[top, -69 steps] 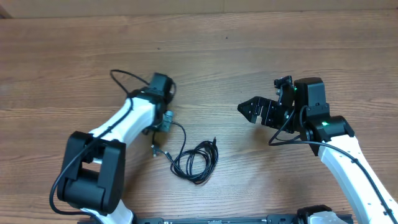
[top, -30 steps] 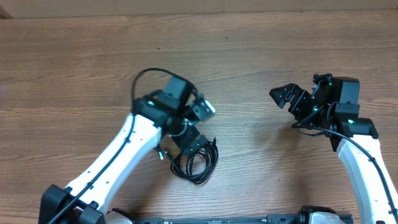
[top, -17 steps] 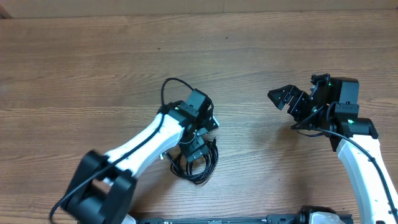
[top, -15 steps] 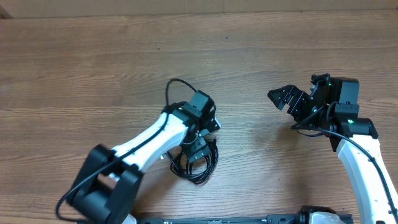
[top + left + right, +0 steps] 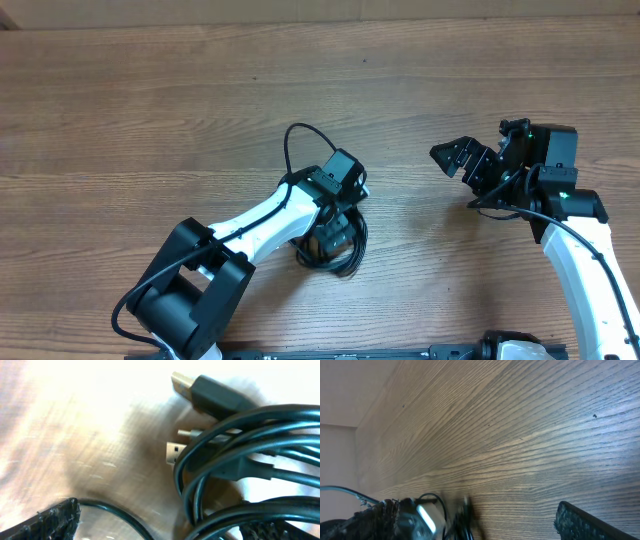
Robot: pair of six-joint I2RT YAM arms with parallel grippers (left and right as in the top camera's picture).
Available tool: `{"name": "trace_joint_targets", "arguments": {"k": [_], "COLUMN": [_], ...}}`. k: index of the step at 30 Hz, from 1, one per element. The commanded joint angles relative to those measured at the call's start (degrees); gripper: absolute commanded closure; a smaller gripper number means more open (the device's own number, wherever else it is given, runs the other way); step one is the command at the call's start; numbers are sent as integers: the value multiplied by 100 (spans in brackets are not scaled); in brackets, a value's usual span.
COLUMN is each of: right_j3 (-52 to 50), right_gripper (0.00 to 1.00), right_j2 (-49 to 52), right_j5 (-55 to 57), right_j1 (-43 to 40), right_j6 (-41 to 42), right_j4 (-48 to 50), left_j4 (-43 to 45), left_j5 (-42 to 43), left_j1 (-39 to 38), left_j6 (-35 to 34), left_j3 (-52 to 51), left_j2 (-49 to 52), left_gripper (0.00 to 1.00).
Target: Untangle cables
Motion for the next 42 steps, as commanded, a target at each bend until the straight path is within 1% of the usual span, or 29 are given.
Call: {"name": "trace_joint_targets", "arguments": {"k": [1, 7, 11, 15, 24, 30, 34, 36, 39, 42], "right_j3": [72, 72, 72, 72, 72, 72, 72, 72, 70, 72], "right_gripper": [0, 0, 0, 0, 0, 0, 0, 0, 0, 0], "right_j2": [-9, -9, -9, -9, -9, -9, -9, -9, -9, -9], "right_j5": [-7, -7, -7, -7, -7, -7, -7, -7, -4, -4], "right_j1": [-17, -17, -17, -17, -17, -17, -17, -17, -17, -17], "right_j6": [-44, -44, -44, -44, -44, -44, -44, -44, -44, -44], "right_j4": [0, 2, 2, 0, -4, -22, -22, -22, -22, -20], "left_j4": [186, 304, 343, 350, 496, 562, 922, 1067, 1075, 933], "left_j5": [-1034, -999, -487, -90, -59, -59, -55, -57, -52, -57], "left_j1": [203, 765, 1093, 1228, 1217, 1220, 1217, 1217, 1215, 1215], "left_j6": [-1132, -2190, -2214, -2168, -2140, -1281, -553, -317, -245, -531], "left_j3": [-131, -131, -131, -131, -98, 269, 396, 396, 396, 398], "left_j2": [409, 409, 409, 409, 404, 352, 352, 352, 352, 350], "left_gripper": [0, 0, 0, 0, 0, 0, 1, 1, 0, 0]}}
